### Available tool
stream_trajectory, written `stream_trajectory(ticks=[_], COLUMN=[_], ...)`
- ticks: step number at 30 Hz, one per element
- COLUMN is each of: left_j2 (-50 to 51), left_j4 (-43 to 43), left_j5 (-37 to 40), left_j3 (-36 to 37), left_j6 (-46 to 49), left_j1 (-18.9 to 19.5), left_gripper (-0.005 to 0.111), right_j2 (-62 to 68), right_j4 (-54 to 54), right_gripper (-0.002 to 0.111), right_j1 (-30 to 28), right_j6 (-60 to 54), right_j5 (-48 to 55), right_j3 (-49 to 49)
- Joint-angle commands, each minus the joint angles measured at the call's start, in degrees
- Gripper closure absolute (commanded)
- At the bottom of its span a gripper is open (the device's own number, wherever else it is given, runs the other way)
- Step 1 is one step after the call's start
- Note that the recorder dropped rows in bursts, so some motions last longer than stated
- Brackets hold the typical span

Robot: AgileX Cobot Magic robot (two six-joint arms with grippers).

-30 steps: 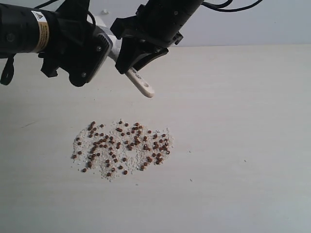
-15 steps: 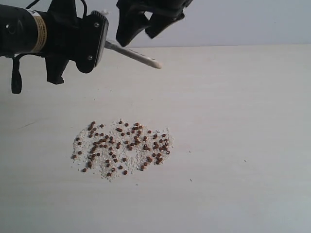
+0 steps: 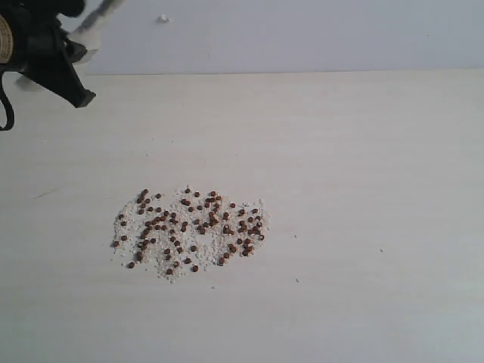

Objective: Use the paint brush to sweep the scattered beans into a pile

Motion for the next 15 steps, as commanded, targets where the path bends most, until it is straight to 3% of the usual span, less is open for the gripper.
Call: stream_trajectory(ticks=[1, 7, 10, 15], left_j2=[0.2, 0.2, 0.2, 0.2], left_j4=[-3.0, 0.7, 10.3, 13.8], left_j5=[-7.8, -24.4, -36.1, -52.7], left_j3=[2.3, 6.4, 6.5, 6.5], left_j6=[-8.6, -14.9, -27.0, -33.2], left_j1=[2.4, 2.5, 3.4, 5.7], left_gripper=[0.107, 0.107, 0.107, 0.107], right_j2=[-3.3, -8.0, -11.8, -16.0], right_j4=[1.2, 1.2, 5.2, 17.7], right_gripper=[0.036, 0.036, 0.036, 0.036], right_j1=[0.0, 0.0, 0.0, 0.0], right_j6=[1.2, 1.8, -0.7, -14.6], right_j5=[-1.1, -8.4, -20.2, -38.7], right_j3=[2.3, 12.1, 22.4, 38.1])
